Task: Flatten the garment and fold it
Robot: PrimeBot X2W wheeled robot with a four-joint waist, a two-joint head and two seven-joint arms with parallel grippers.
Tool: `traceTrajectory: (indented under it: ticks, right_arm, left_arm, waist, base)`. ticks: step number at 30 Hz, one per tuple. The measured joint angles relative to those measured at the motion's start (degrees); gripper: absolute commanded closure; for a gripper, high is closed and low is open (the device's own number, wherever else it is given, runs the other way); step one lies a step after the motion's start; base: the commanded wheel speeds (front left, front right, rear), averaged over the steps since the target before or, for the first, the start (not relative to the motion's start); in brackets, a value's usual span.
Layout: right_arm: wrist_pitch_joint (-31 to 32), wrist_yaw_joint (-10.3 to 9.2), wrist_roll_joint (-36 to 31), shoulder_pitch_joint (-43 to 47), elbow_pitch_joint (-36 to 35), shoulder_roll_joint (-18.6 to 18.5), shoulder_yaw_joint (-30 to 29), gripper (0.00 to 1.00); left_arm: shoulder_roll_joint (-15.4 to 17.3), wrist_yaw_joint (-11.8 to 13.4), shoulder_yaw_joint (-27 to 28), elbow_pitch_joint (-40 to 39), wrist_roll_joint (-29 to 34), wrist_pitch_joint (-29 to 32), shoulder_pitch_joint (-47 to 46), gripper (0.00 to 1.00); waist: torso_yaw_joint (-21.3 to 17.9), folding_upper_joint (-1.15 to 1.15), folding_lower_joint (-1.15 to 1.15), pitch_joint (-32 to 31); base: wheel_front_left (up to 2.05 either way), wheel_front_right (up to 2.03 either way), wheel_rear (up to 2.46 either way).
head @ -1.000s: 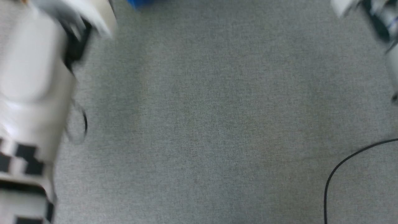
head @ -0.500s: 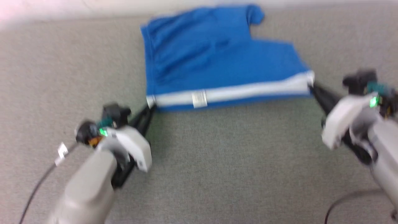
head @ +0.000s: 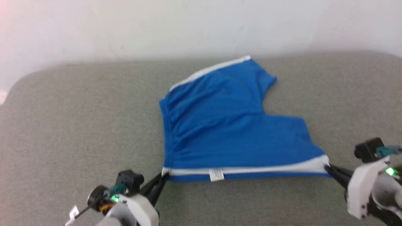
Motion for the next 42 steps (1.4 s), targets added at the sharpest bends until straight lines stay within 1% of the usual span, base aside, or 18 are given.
traceTrajectory:
  ticks: [2, 7, 13, 18, 20, 22, 27, 32, 35, 38, 42]
  right_arm:
    - [1.8, 0.03, 1.4, 2.7, -1.3, -1.1, -1.4, 1.00]
    - [5.6, 0.07, 2.2, 10.3, -4.8, -3.6, -5.2, 1.00]
    - [11.1, 0.05, 1.8, 19.3, -8.8, -4.3, -10.5, 1.00]
    - [12.2, 0.02, -0.5, 22.2, -12.6, -3.6, -16.6, 1.00]
    - [11.9, -0.01, -0.8, 22.2, -14.6, -2.1, -20.1, 1.00]
    - [11.9, -0.02, -0.8, 21.9, -16.7, -0.4, -23.3, 1.00]
    - [14.4, -0.03, -1.5, 19.0, -21.0, 2.0, -29.4, 1.00]
    - [18.7, -0.03, -4.5, 12.1, -22.5, 3.8, -32.8, 1.00]
    - [21.6, -0.03, -6.6, 6.7, -21.8, 4.8, -32.9, 1.00]
    - [24.5, -0.10, -7.7, 0.3, -19.0, 6.2, -32.4, 1.00]
    - [27.5, -0.10, -10.5, -8.3, -14.1, 6.9, -29.9, 1.00]
  left_arm:
    - [0.9, 0.8, 0.0, -2.4, -0.5, 0.1, 2.5, 1.00]
    - [2.7, 1.4, -0.8, -8.1, -1.5, 2.0, 8.5, 1.00]
    - [3.9, 2.4, -2.7, -13.9, -2.0, 4.7, 13.2, 1.00]
    - [4.1, 2.9, -4.0, -15.7, -2.0, 6.1, 15.0, 1.00]
    - [3.8, 3.0, -3.8, -16.5, -2.4, 5.6, 15.0, 1.00]
    - [3.1, 3.7, -2.7, -17.6, -3.3, 4.7, 14.7, 1.00]
    - [2.8, 4.4, -1.6, -20.4, -3.3, 4.2, 11.6, 1.00]
    - [2.6, 4.4, -0.6, -22.6, -2.8, 4.6, 7.1, 1.00]
    - [1.9, 4.4, 0.0, -22.9, -2.8, 4.6, 3.6, 1.00]
    - [0.7, 4.2, 0.6, -22.1, -2.7, 4.5, -0.3, 1.00]
    - [-1.4, 2.7, 0.8, -19.1, -2.3, 4.3, -6.0, 1.00]
  waist:
    - [0.3, 0.00, 0.00, -1.2]
    - [1.3, 0.00, 0.01, -3.8]
    - [2.7, 0.00, 0.01, -5.6]
    - [3.6, 0.00, 0.01, -5.5]
    - [3.8, 0.00, 0.02, -5.0]
    - [4.1, 0.00, 0.02, -4.4]
    - [5.2, 0.00, 0.02, -2.6]
    - [6.3, 0.00, 0.02, 0.5]
    - [7.0, 0.00, 0.03, 3.0]
    - [7.8, 0.00, 0.03, 5.6]
    - [9.1, 0.00, 0.03, 9.2]
  base:
    - [0.00, 0.00, 0.00]
    - [0.00, 0.00, 0.00]
    - [0.00, 0.00, 0.00]
    - [0.00, 0.00, 0.00]
    - [0.00, 0.00, 0.00]
    - [0.00, 0.00, 0.00]
    - [0.00, 0.00, 0.00]
    - [0.00, 0.00, 0.00]
    - [0.00, 0.00, 0.00]
    - [0.00, 0.00, 0.00]
    - [0.00, 0.00, 0.00]
